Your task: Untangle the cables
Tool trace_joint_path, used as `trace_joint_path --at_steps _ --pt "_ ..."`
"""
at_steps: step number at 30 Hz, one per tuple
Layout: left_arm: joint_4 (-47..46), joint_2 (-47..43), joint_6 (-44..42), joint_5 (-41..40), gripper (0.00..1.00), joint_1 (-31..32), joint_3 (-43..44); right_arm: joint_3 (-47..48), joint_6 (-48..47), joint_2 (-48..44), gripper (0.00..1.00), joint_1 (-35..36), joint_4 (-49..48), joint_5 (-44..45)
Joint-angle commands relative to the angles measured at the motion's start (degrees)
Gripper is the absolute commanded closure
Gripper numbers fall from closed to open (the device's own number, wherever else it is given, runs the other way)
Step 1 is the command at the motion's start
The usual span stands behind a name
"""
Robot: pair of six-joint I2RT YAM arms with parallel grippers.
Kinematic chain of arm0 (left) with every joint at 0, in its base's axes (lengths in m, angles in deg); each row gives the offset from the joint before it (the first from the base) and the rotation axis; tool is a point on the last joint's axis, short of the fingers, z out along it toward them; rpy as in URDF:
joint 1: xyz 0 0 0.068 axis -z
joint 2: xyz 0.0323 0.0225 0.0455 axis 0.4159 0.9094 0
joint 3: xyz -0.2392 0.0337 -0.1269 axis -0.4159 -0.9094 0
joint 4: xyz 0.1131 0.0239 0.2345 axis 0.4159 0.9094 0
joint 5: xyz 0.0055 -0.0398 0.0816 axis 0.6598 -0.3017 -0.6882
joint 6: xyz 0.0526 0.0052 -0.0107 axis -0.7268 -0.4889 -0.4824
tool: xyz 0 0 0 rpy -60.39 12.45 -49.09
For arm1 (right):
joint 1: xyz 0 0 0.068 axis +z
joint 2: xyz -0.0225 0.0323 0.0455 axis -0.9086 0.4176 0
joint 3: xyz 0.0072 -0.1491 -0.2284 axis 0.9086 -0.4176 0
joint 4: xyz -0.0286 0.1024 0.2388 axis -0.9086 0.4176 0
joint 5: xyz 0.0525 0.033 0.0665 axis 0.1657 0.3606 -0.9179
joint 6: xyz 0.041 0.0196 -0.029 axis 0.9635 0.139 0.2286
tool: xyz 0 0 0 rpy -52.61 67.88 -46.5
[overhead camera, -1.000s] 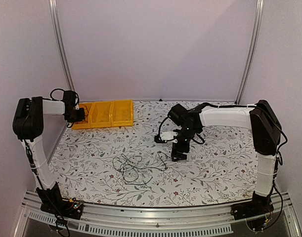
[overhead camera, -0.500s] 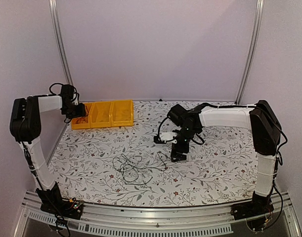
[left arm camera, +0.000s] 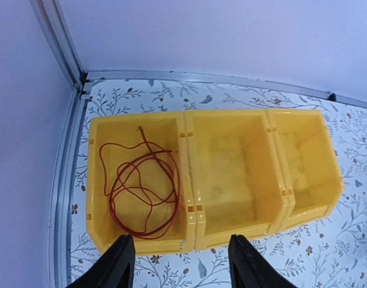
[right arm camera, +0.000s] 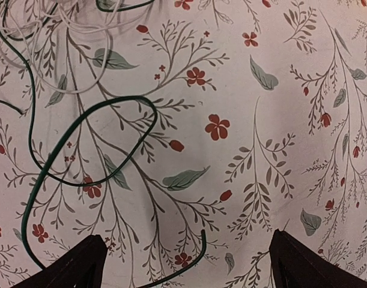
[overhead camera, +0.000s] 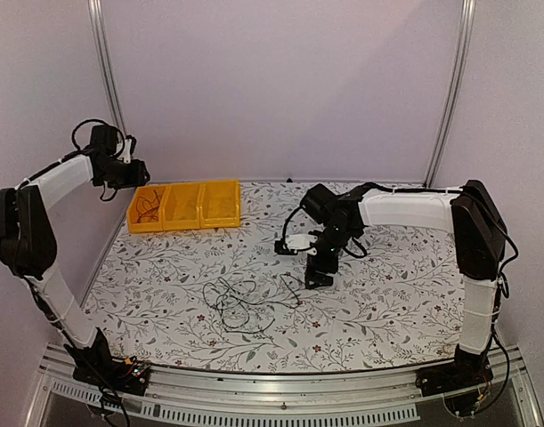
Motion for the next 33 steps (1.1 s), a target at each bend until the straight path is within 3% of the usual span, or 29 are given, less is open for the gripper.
trace_joint_path --at_steps 1,5,11,21,29,33 --pt "-4.49 -8.52 -2.81 18.19 0.45 4.83 -3.37 2.68 1.28 -1.80 0.01 0.27 -0.29 -2.33" --pt "-15.14 -15.50 -4.15 24.90 0.44 16.72 -14.87 3.28 1.76 -4.52 0.05 -0.20 0.11 -6.63" --pt "-41.29 -25.51 2.00 29.35 0.41 31.22 -33.77 5.45 1.37 -7.91 0.24 -1.64 3.51 -13.28" --pt "-42.88 -19.39 -8.15 30.74 0.40 46.41 -34.77 6.41 0.77 -9.11 0.57 -2.30 6.48 -19.04" --pt "-38.48 -9.73 -19.75 31.62 0.40 51.87 -29.49 6.00 1.19 -8.79 0.58 -2.30 6.60 -18.21" --pt "-45.66 -6.97 -20.42 28.87 0.40 54.25 -31.48 6.14 1.36 -8.76 0.59 -2.30 6.66 -18.53"
